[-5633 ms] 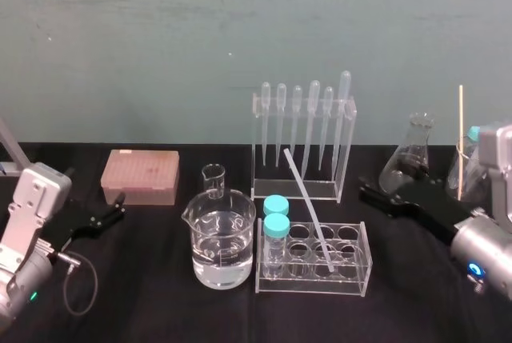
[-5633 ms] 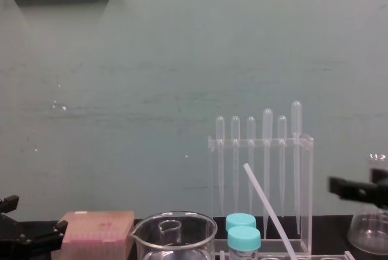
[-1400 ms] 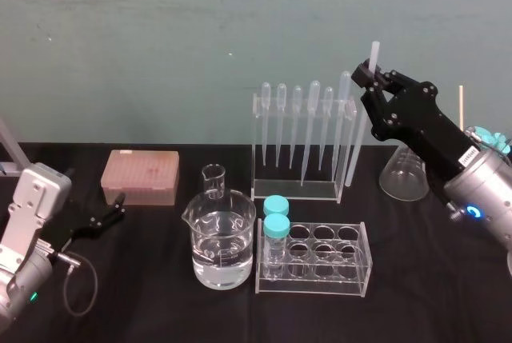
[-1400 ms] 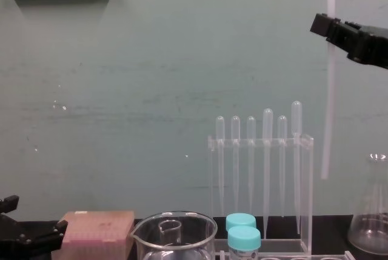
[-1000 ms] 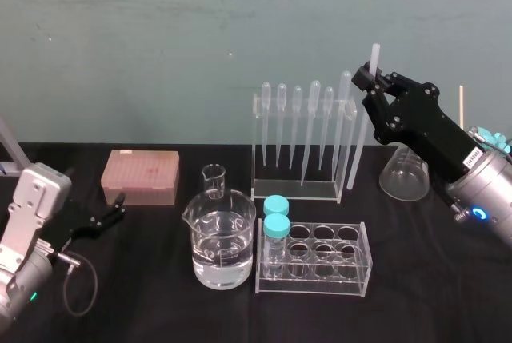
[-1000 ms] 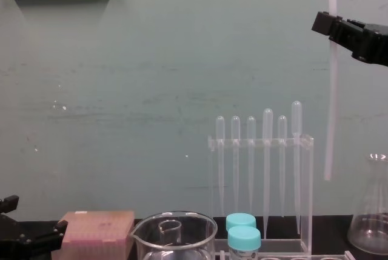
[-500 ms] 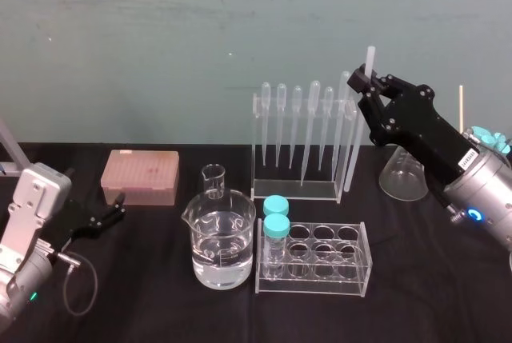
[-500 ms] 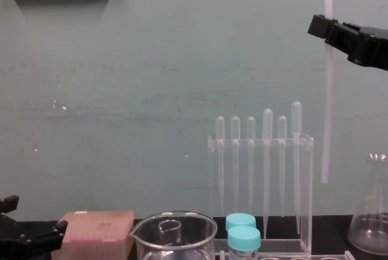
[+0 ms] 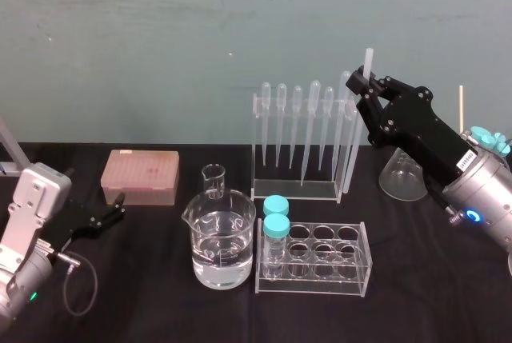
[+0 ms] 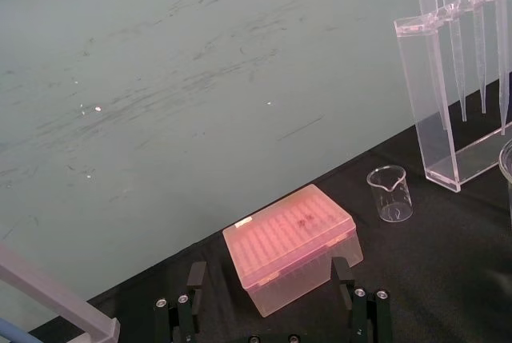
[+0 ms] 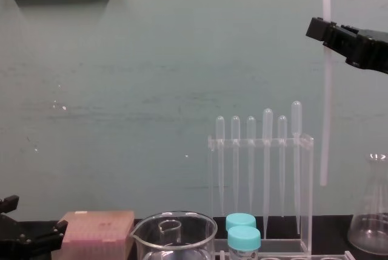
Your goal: Pick up the stirring rod with one hand, then place it down.
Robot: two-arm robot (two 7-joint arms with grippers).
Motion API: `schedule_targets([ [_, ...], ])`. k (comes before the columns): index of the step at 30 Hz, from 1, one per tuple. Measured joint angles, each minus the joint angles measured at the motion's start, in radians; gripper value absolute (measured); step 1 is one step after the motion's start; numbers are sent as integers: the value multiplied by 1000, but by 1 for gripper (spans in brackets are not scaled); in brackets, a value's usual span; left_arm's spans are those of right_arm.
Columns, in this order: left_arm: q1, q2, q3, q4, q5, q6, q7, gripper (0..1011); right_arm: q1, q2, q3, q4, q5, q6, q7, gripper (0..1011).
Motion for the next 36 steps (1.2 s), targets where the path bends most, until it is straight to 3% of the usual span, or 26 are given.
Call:
schedule_targets([
  [36,0,0,0,0,0,0,0,1000,7,8,-5,5,5,5,5,69],
])
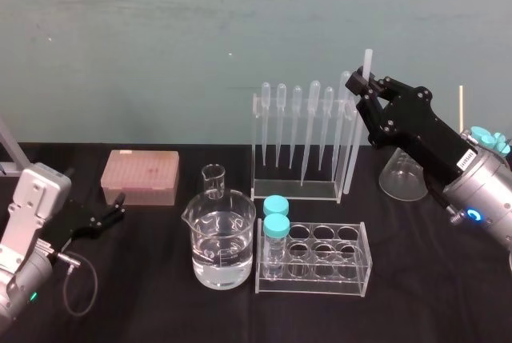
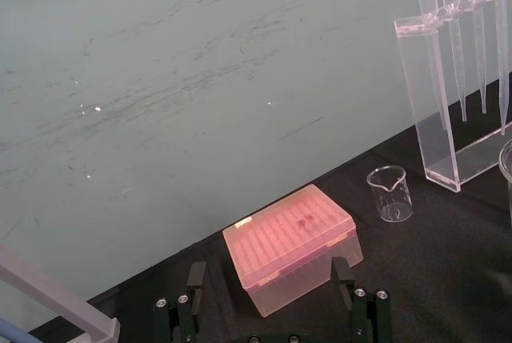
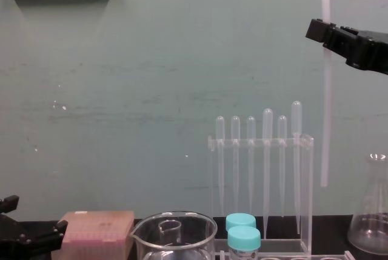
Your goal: Pick up the stirring rod with one hand, then place it down.
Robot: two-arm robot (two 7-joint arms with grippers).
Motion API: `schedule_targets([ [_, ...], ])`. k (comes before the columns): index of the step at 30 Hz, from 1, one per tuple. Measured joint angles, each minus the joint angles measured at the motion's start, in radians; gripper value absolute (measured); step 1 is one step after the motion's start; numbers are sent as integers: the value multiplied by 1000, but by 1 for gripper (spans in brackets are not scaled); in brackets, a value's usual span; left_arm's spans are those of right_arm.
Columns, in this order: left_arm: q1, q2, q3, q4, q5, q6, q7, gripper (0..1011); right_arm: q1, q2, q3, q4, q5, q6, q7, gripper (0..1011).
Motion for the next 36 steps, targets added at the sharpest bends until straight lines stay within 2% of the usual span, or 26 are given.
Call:
schedule_targets([
  [21,0,0,0,0,0,0,0,1000,-6,-3,-4,18,-9,-7,-4,69],
  [27,0,0,0,0,0,0,0,1000,-26,-12,-14,49,-35,-35,-5,69],
  [36,0,0,0,0,0,0,0,1000,-27,-52,-44,141,-121,-147,18,69],
])
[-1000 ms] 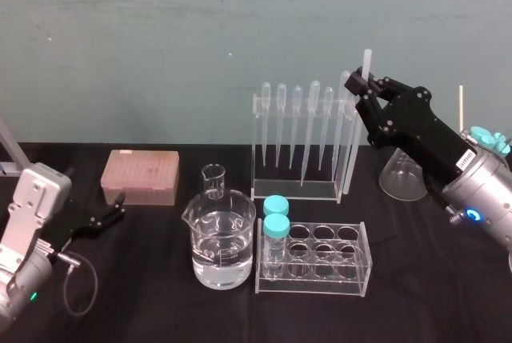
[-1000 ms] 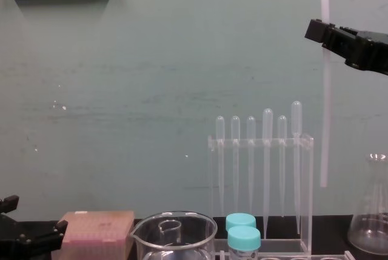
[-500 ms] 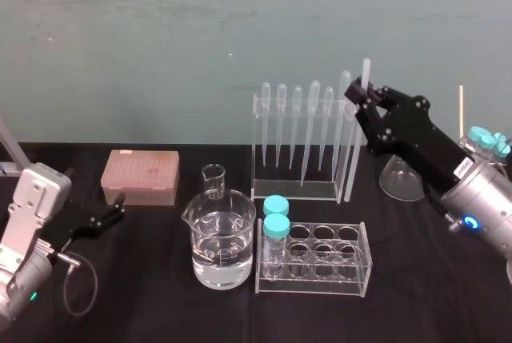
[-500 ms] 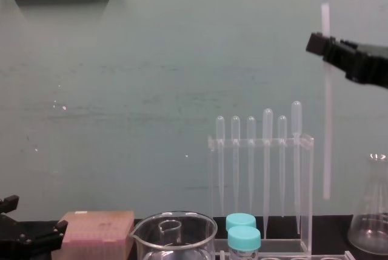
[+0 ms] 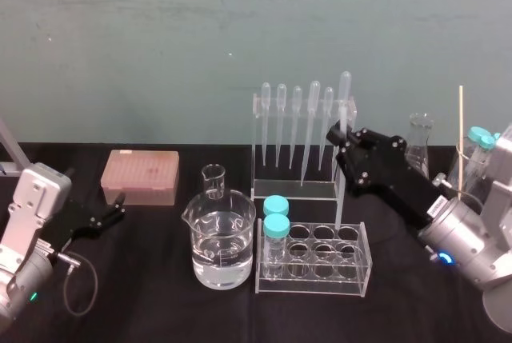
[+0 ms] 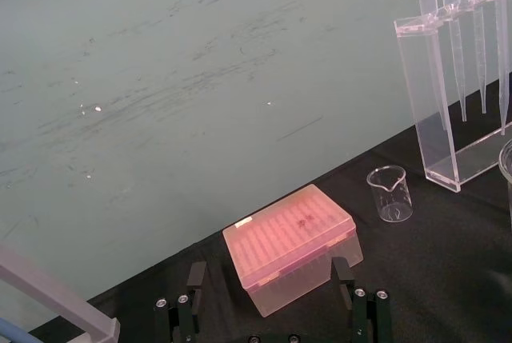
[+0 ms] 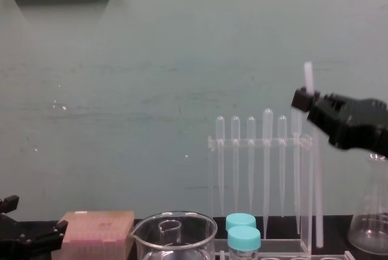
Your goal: Pick up the stirring rod with one hand, then place it down.
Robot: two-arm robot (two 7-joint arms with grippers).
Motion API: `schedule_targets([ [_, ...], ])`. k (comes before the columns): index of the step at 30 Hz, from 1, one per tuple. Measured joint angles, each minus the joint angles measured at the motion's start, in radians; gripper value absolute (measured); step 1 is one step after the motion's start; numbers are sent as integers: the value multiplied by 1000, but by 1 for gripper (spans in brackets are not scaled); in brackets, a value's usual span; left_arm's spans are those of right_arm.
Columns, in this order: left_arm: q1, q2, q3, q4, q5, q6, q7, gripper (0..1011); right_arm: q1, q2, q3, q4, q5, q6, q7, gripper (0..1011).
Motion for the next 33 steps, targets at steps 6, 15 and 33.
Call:
schedule_targets([
  [6,0,0,0,0,0,0,0,1000,18,-26,-12,67,-32,-26,14,69],
  [15,0,0,0,0,0,0,0,1000,53,-62,-16,145,-38,-46,33,69],
  [33,0,0,0,0,0,0,0,1000,83,-94,-31,233,-59,-47,50,69],
])
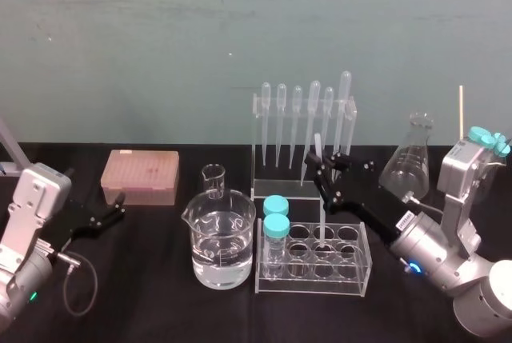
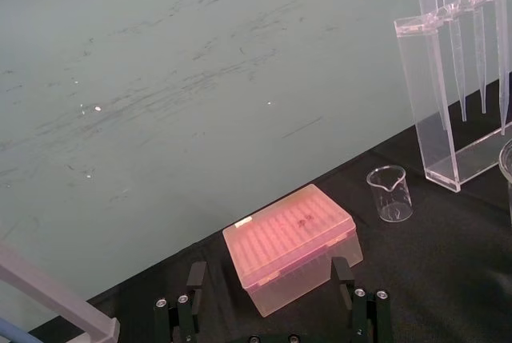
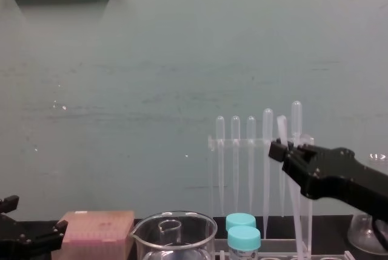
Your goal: Pick up the stirring rod with one hand, then place it down.
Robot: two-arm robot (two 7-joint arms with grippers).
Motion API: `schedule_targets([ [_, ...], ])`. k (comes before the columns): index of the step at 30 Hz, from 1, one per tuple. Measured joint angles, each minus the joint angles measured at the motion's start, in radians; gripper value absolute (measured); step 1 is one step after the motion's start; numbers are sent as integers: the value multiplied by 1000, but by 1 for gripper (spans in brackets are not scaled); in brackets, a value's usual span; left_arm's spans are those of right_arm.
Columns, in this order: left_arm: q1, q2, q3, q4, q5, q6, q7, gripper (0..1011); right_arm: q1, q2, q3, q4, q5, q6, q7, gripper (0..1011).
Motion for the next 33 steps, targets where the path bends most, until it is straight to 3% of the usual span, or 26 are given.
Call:
schedule_targets([
  [13,0,0,0,0,0,0,0,1000,-1,-20,-8,60,-25,-3,-11,69],
  [29,0,0,0,0,0,0,0,1000,-3,-22,-9,67,-32,3,-17,73],
  [33,0,0,0,0,0,0,0,1000,-3,-22,-9,67,-32,3,-17,171],
])
